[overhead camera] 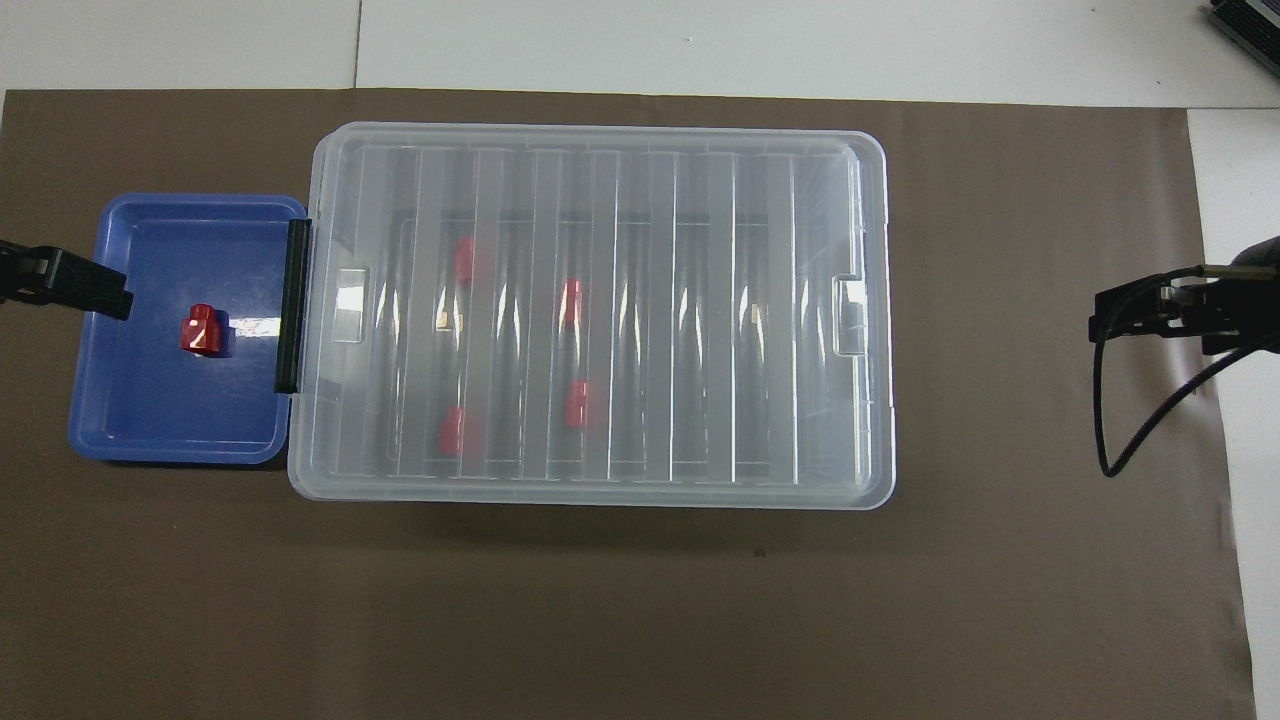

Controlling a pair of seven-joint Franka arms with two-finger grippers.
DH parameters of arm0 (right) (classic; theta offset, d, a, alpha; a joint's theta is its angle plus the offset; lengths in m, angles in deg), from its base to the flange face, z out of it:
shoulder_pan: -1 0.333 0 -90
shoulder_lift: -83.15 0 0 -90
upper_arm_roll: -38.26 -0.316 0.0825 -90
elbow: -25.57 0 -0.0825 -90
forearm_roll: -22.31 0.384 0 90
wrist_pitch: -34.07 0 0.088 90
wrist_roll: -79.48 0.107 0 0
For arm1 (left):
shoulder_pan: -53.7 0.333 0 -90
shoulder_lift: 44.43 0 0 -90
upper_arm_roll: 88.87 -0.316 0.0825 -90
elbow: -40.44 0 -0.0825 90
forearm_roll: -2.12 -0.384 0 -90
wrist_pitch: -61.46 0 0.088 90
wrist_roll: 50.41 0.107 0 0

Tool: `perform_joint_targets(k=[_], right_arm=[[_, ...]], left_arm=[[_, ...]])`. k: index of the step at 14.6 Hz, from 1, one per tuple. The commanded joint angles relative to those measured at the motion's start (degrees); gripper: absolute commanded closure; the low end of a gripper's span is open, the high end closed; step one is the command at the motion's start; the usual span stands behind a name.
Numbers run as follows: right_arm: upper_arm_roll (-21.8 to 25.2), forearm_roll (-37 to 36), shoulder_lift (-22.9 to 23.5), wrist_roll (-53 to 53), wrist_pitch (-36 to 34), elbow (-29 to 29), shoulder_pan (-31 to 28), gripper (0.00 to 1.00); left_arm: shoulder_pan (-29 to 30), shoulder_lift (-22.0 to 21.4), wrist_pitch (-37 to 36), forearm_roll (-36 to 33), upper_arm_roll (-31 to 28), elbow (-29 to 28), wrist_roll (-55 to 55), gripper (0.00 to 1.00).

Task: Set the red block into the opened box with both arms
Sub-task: 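Move the right gripper to the lid edge nearest it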

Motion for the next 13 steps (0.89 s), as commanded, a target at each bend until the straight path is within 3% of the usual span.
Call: perform_joint_targets(k=[1, 9, 13], right_arm=[[-0.4, 0.9, -1.5, -0.7, 0.2, -1.7, -0.5, 0.00], [-0.6, 1.0, -1.4, -0.6, 1.1, -1.5, -0.4, 0.00], [-0.9, 1.1, -0.6, 0.1, 7.6, -3.5, 2.7, 0.00]], left_arm=[[-0.4, -1.7, 0.5, -0.9, 0.1, -1.8, -0.6, 0.00], [-0.5, -1.6, 0.3, -0.8, 0.0, -2.3, -0.6, 0.00], [-0.8, -1.6, 0.1, -0.8, 0.0, -2.1, -0.7, 0.00]])
